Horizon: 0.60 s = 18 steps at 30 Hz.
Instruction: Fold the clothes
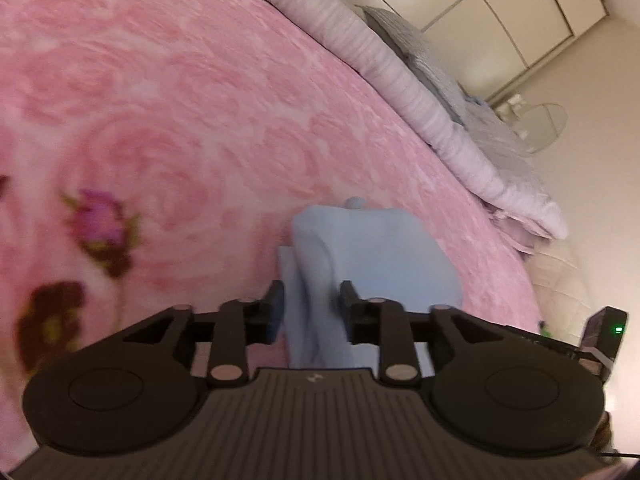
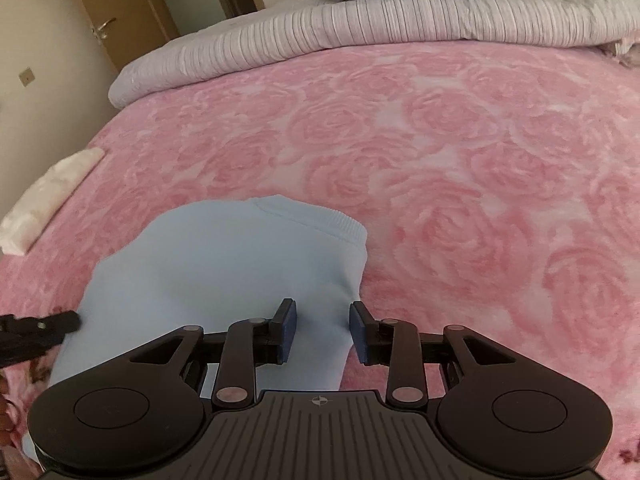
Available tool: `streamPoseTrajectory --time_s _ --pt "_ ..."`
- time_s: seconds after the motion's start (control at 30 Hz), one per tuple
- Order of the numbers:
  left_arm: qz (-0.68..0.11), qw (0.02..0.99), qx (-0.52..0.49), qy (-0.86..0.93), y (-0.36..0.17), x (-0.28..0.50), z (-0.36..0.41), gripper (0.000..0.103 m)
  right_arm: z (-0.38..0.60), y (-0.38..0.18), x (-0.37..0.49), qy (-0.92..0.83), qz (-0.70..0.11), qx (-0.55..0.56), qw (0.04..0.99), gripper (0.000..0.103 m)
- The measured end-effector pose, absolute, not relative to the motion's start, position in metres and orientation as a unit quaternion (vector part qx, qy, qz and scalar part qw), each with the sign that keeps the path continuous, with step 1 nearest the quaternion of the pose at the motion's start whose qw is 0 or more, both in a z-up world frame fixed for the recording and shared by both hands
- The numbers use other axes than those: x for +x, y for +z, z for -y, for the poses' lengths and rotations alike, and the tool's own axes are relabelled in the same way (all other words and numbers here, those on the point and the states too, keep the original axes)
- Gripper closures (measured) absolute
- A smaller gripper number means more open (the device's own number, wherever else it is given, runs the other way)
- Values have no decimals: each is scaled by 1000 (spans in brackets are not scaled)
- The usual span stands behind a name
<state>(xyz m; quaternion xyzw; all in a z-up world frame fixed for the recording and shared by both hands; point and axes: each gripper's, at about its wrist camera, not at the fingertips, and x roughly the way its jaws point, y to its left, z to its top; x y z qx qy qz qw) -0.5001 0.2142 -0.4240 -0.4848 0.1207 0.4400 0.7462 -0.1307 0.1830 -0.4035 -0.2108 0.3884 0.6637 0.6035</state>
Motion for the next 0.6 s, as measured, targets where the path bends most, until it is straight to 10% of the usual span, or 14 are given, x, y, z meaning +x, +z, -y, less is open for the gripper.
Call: streamPoseTrajectory --time_s 0.6 --pt "-49 720 -566 398 -420 -524 -84 65 -21 -390 -114 678 -427 -78 593 66"
